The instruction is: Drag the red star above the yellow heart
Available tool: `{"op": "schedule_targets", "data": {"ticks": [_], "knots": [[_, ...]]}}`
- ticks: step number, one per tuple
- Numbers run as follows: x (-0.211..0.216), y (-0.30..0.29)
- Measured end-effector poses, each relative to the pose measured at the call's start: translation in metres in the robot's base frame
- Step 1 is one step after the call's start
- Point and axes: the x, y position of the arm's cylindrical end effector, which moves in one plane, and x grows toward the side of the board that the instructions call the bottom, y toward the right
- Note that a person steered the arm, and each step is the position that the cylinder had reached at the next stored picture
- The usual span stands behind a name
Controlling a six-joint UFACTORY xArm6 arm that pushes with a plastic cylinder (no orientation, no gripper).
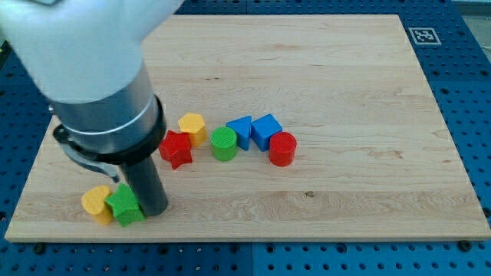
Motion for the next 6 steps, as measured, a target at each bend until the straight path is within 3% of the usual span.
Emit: {"op": "schedule_targets", "data": {"ticks": [1, 4, 5, 6], "knots": [[0.0, 0.005], [-0.045, 0.112], [-0.074, 0.103], [-0.082, 0.054]]}}
